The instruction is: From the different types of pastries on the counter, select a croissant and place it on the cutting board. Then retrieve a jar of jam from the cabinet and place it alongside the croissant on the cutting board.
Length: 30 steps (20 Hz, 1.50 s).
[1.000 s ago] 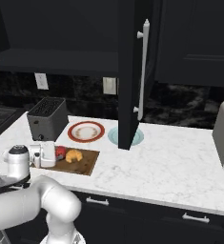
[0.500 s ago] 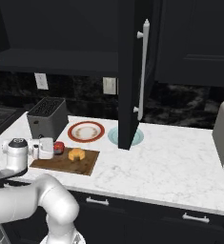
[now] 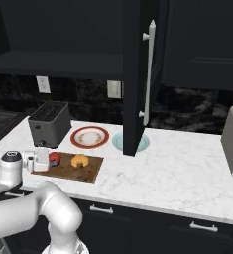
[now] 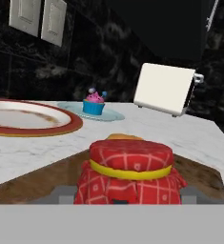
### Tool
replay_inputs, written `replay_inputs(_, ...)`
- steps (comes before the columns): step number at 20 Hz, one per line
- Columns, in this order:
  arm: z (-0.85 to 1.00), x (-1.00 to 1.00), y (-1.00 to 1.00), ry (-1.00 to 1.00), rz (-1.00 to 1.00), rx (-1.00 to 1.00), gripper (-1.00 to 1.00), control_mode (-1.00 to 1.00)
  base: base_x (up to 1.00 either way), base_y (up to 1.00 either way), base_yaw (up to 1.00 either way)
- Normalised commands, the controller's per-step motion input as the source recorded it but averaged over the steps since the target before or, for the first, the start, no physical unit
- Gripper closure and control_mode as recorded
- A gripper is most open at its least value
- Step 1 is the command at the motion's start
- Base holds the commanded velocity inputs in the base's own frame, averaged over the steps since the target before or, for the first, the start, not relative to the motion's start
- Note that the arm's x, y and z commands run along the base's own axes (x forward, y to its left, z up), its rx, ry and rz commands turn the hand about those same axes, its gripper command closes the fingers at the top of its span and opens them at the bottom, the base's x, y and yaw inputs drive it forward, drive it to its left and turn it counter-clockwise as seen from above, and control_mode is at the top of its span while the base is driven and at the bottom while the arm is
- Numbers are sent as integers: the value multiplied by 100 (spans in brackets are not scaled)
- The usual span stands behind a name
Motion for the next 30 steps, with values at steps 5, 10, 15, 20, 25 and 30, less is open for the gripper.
replay_inputs(5, 0, 0, 0, 0, 1, 0, -100, -100, 0, 0, 0)
replay_inputs(10, -1, -13, 0, 0, 0, 0, -100, -100, 0, 0, 0)
replay_inputs(15, -3, -51, 5, 4, 0, 0, -100, -100, 0, 0, 0)
replay_inputs(20, 0, -34, 13, 11, 0, 0, -100, -100, 0, 0, 0)
replay_inputs(25, 56, -43, 10, 2, 0, -9, -100, -100, 0, 0, 0)
replay_inputs(30, 78, -21, 0, 0, 1, -12, -100, -100, 0, 0, 0)
